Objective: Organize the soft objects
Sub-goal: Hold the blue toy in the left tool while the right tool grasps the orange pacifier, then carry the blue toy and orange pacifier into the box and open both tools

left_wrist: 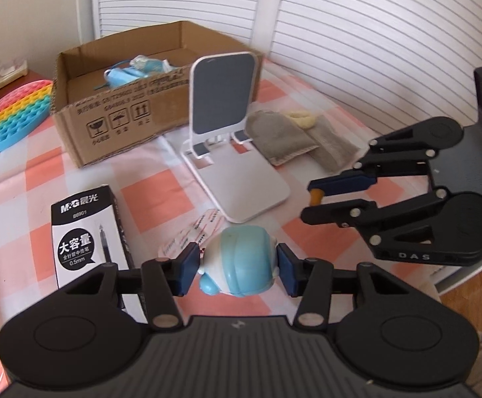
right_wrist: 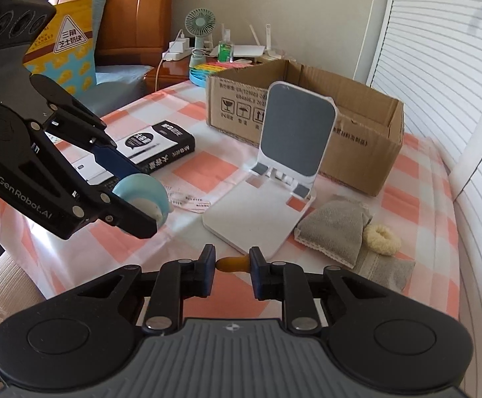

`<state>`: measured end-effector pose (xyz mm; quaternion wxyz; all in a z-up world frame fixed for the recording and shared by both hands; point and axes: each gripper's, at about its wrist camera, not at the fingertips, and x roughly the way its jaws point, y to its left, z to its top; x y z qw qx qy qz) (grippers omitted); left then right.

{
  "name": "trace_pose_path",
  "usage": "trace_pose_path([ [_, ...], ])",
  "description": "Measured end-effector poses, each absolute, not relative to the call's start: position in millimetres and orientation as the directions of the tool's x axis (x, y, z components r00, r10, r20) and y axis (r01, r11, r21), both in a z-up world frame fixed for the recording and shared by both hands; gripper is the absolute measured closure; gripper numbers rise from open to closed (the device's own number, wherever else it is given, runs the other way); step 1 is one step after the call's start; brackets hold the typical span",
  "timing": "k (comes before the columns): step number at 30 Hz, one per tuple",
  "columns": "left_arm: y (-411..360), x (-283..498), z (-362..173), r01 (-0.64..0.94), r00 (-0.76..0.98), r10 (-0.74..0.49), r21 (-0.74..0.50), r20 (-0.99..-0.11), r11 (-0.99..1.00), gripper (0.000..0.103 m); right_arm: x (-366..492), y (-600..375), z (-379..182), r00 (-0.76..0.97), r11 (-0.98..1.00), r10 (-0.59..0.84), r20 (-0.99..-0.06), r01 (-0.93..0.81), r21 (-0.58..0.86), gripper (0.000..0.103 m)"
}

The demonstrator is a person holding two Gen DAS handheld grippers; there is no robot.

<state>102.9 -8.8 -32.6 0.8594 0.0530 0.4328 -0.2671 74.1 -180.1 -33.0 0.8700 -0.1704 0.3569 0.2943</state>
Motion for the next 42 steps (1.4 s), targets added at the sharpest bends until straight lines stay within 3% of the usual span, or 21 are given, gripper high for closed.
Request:
trace_pose_path([
  [25, 20.2, 116.9, 19.8, 0.524, 0.518, -0.403, -0.092, -0.754, 0.847, 0.057, 94.1, -196.0, 5.8, 0.607, 0.814, 0.373, -0.702, -0.577, -0.066, 0.077],
  [36, 14.2, 160.4, 35.3, 0.495, 0.545, -0.426, -0.133, -0.722, 0.859, 0.058, 138.5, -216.3, 28.7, 0.619, 0.867, 0.381, -0.687, -0.497, 0.033, 0.077],
  [42, 5.9, 194.4, 44.0, 0.49, 0.563, -0.405, -0.103, -0.72, 0.866, 0.058, 164.2, -214.2, 42.6, 0.645, 0.876, 0.355, -0.676, -0.483, -0.001, 0.077],
])
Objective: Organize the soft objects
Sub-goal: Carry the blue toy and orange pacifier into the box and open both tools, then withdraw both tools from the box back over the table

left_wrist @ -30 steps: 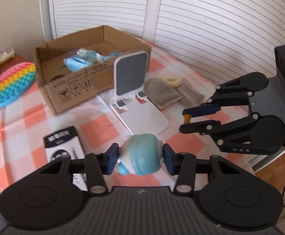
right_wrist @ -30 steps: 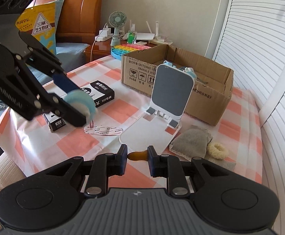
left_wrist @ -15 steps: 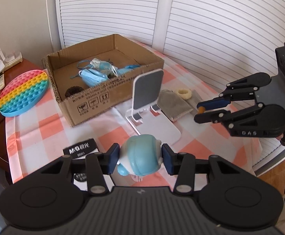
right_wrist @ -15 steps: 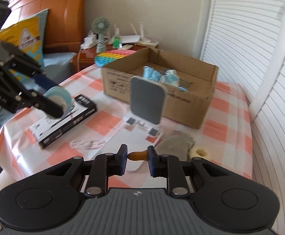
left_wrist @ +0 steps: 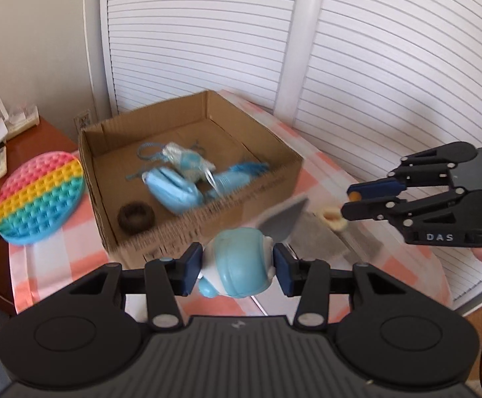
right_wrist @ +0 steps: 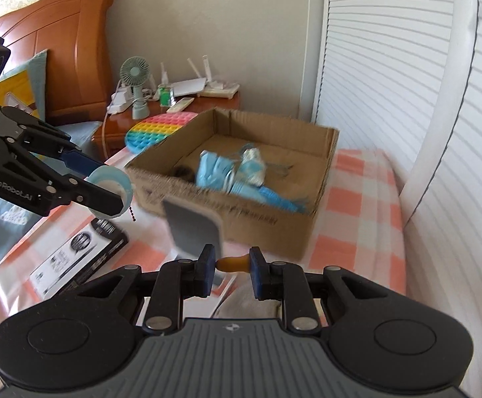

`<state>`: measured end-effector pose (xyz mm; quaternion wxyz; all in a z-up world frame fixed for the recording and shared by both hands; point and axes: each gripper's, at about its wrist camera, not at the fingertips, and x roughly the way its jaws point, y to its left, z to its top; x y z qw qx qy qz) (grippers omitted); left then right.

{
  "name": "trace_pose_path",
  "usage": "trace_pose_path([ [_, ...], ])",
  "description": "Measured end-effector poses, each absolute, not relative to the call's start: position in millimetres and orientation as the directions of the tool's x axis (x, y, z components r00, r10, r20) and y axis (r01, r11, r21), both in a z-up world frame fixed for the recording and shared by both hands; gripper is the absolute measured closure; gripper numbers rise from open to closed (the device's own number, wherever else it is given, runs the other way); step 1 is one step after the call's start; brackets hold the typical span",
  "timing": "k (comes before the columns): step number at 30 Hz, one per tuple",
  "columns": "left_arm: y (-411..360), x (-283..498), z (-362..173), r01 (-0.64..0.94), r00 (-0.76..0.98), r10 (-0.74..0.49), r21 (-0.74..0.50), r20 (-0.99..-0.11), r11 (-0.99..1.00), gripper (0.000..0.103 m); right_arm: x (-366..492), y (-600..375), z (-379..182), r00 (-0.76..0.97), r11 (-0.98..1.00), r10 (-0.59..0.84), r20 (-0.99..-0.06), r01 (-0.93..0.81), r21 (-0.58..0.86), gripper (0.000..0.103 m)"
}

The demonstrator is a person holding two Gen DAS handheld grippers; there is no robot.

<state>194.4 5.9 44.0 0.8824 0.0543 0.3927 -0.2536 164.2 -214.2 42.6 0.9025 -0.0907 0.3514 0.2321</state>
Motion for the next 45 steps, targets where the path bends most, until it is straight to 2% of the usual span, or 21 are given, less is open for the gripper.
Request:
trace_pose_path([
  [12, 16.0, 312.2, 50.0, 0.351, 0.634, -0.284, -0.06, -0.719, 0.934, 0.056, 244.0, -205.4, 62.4, 0.672, 0.885, 0.336, -0.66, -0.465, -0.024, 0.077],
  [13, 16.9, 321.1, 46.5, 0.335, 0.641, -0.272, -0.057, -0.718, 0.941, 0.054, 250.4, -204.9, 61.9, 0.671, 0.886, 0.335, -0.662, -0.463, -0.021, 0.077],
  [15, 18.4, 335.4, 38.7, 0.299, 0.659, -0.248, -0.055, -0.71, 0.953, 0.036, 261.1, -203.4, 60.4, 0.668, 0.888, 0.334, -0.666, -0.459, -0.015, 0.077],
  [16, 20.2, 340.7, 34.9, 0.277, 0.669, -0.236, -0.059, -0.705, 0.959, 0.022, 266.6, -202.3, 59.2, 0.665, 0.889, 0.332, -0.669, -0.458, -0.013, 0.077],
  [17, 23.4, 344.2, 31.7, 0.256, 0.674, -0.228, -0.067, -0.703, 0.964, 0.016, 271.6, -200.7, 57.8, 0.664, 0.889, 0.331, -0.671, -0.457, -0.012, 0.077],
  [21, 36.5, 338.4, 26.8, 0.231, 0.666, -0.26, -0.138, -0.7, 0.963, 0.014, 289.7, -191.6, 53.3, 0.658, 0.889, 0.322, -0.681, -0.458, -0.022, 0.077],
  [23, 39.1, 325.5, 29.4, 0.236, 0.669, -0.266, -0.141, -0.694, 0.962, 0.007, 301.6, -187.5, 51.4, 0.653, 0.891, 0.319, -0.687, -0.454, -0.017, 0.077],
  [31, 45.2, 250.4, 41.6, 0.316, 0.706, -0.263, -0.04, -0.657, 0.948, 0.001, 357.6, -163.6, 45.9, 0.652, 0.906, 0.289, -0.701, -0.423, -0.02, 0.076],
  [32, 45.5, 242.1, 41.1, 0.322, 0.706, -0.267, -0.039, -0.655, 0.946, 0.001, 362.9, -160.9, 45.5, 0.656, 0.911, 0.281, -0.701, -0.413, -0.022, 0.072],
  [34, 46.7, 227.9, 39.4, 0.329, 0.705, -0.277, -0.044, -0.653, 0.943, 0.001, 369.1, -158.4, 44.6, 0.662, 0.917, 0.273, -0.698, -0.399, -0.02, 0.028],
  [36, 46.8, 213.5, 37.9, 0.322, 0.711, -0.269, -0.039, -0.65, 0.946, 0.001, 365.1, -157.9, 45.5, 0.676, 0.917, 0.274, -0.684, -0.399, -0.028, 0.013],
  [43, 48.7, 180.0, 38.0, 0.294, 0.726, -0.279, -0.083, -0.628, 0.952, 0.001, 327.3, -167.6, 59.1, 0.681, 0.911, 0.289, -0.673, -0.411, -0.025, 0.008],
  [45, 47.1, 171.0, 39.1, 0.276, 0.738, -0.263, -0.077, -0.621, 0.958, 0.001, 313.6, -171.6, 64.1, 0.681, 0.912, 0.291, -0.672, -0.41, -0.021, 0.004],
])
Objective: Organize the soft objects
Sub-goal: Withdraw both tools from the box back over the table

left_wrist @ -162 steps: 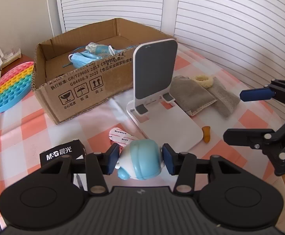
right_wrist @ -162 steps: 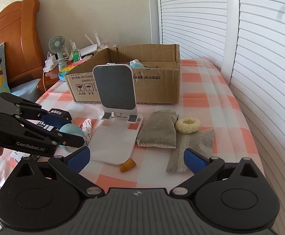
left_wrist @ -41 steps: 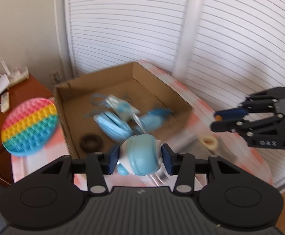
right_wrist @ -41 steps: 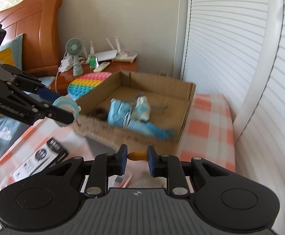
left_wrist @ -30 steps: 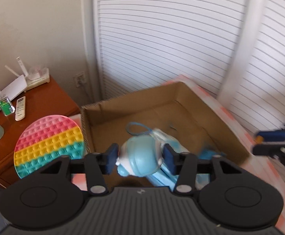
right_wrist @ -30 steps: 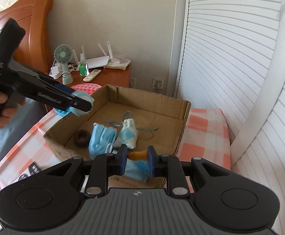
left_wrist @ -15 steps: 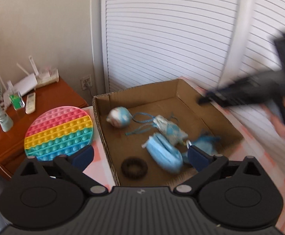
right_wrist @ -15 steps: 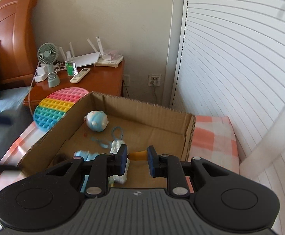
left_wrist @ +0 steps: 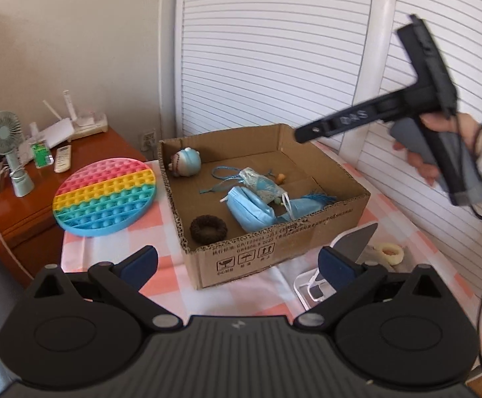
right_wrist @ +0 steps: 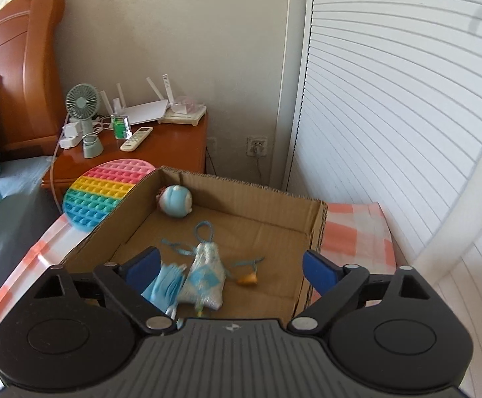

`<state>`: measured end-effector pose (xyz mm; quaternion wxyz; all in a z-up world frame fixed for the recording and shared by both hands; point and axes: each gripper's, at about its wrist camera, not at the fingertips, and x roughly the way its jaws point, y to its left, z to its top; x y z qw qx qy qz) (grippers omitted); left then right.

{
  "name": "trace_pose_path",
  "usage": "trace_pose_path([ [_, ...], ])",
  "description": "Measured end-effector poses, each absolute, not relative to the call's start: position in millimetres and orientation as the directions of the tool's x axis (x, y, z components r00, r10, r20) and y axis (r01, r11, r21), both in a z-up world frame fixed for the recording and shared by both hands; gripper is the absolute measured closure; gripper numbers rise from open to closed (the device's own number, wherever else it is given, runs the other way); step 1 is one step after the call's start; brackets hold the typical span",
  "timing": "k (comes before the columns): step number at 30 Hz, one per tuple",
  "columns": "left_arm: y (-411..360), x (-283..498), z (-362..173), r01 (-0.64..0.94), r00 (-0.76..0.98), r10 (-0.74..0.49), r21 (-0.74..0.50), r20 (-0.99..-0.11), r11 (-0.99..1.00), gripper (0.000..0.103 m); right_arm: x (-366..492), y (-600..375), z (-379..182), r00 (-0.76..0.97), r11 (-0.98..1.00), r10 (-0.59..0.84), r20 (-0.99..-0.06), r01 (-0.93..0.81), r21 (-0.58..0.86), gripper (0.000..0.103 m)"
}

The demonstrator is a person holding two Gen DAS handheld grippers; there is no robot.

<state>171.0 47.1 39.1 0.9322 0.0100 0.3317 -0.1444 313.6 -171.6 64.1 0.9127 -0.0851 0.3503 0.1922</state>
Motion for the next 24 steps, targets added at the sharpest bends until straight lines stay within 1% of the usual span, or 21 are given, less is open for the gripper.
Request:
trace_pose_path([
  [1, 45.7, 166.7, 39.0, 0.269, 0.741, -0.257, -0.075, -0.62, 0.96, 0.001, 305.7, -174.3, 65.8, 0.685, 0.913, 0.288, -0.669, -0.407, -0.024, 0.001],
  [3, 42.3, 157.7, 38.3, 0.256, 0.744, -0.242, -0.068, -0.623, 0.964, 0.001, 289.5, -178.8, 68.1, 0.698, 0.917, 0.275, -0.661, -0.397, -0.037, 0.0],
  [9, 29.0, 133.1, 30.7, 0.243, 0.741, -0.233, -0.073, -0.63, 0.967, 0.001, 244.3, -197.7, 61.2, 0.703, 0.932, 0.239, -0.67, -0.36, -0.044, 0.0],
  [11, 23.8, 126.5, 26.1, 0.245, 0.732, -0.244, -0.088, -0.636, 0.966, 0.001, 230.4, -204.7, 53.3, 0.697, 0.94, 0.221, -0.682, -0.338, -0.041, 0.0],
  [17, 4.8, 105.7, 10.6, 0.248, 0.735, -0.237, -0.072, -0.635, 0.966, 0.001, 187.4, -227.9, 25.1, 0.694, 0.965, 0.161, -0.702, -0.259, -0.034, 0.0],
  [24, -13.8, 90.5, -8.5, 0.25, 0.736, -0.208, -0.027, -0.644, 0.968, 0.001, 145.3, -242.2, -12.2, 0.693, 0.981, 0.108, -0.713, -0.19, -0.036, 0.0],
])
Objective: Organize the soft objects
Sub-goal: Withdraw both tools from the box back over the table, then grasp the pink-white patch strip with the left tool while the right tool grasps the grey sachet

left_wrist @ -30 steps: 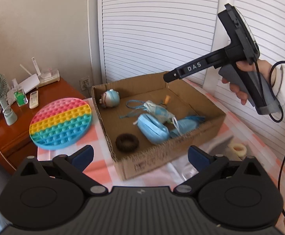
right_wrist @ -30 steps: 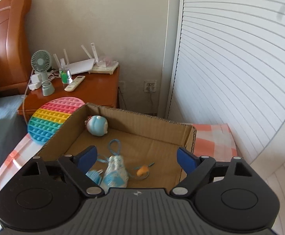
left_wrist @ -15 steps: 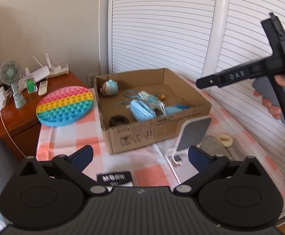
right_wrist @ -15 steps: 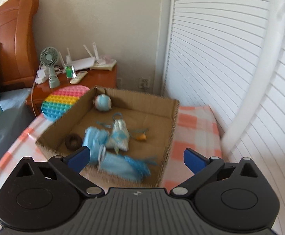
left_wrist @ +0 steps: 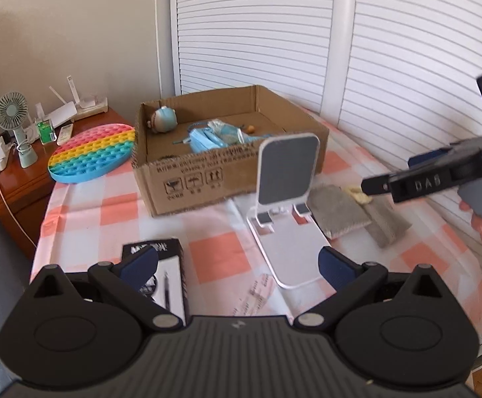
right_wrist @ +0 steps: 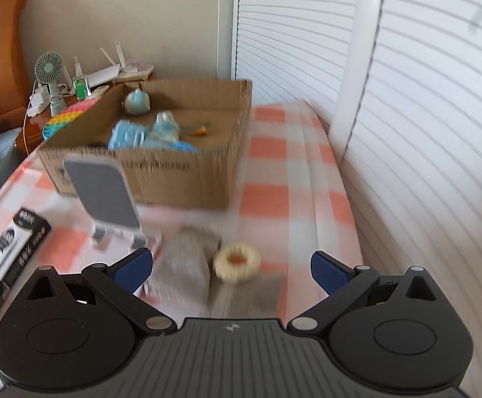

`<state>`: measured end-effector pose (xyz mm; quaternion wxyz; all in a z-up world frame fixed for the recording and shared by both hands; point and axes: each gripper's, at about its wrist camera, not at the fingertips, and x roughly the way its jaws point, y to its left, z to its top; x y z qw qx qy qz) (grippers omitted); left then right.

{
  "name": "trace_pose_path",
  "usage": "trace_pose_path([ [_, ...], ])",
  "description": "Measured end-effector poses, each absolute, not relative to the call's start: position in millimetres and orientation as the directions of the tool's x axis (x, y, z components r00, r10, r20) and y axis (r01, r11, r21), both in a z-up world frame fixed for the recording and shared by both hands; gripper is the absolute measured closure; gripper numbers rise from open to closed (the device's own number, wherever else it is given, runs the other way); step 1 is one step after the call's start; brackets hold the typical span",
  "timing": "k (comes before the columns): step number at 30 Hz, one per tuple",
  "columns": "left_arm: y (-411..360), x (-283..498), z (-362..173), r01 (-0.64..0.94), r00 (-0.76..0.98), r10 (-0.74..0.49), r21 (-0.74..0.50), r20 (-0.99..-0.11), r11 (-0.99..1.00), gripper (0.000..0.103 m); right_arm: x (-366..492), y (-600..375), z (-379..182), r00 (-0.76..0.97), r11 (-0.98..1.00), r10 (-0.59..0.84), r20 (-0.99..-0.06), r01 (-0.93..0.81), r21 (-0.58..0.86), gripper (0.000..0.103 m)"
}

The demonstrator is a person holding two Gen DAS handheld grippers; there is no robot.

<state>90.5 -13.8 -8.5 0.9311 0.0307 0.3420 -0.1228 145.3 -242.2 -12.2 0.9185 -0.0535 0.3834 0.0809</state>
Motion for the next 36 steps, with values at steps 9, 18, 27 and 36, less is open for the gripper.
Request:
trace_pose_path([
  [9, -20.7, 81.5, -22.1, 0.294, 0.694, -0.27, -0.079, -0.668, 0.952, 0.001, 121.1, -246.3, -52.1, 0.653, 0.988, 0.07, -0.755, -0.148, -0.036, 0.0],
  [18, -22.9, 83.9, -28.3, 0.319, 0.66, -0.298, -0.102, -0.69, 0.942, 0.001, 121.1, -249.0, -69.2, 0.643, 0.993, 0.037, -0.765, -0.109, -0.043, 0.0],
  [27, -26.0, 91.0, -34.7, 0.317, 0.635, -0.3, -0.114, -0.712, 0.941, 0.001, 133.9, -247.9, -74.8, 0.672, 0.991, 0.023, -0.74, -0.111, -0.07, 0.0],
  [36, -25.7, 101.2, -41.7, 0.288, 0.613, -0.285, -0.127, -0.737, 0.949, 0.001, 134.7, -246.2, -74.8, 0.702, 0.988, 0.039, -0.711, -0.133, -0.077, 0.01],
])
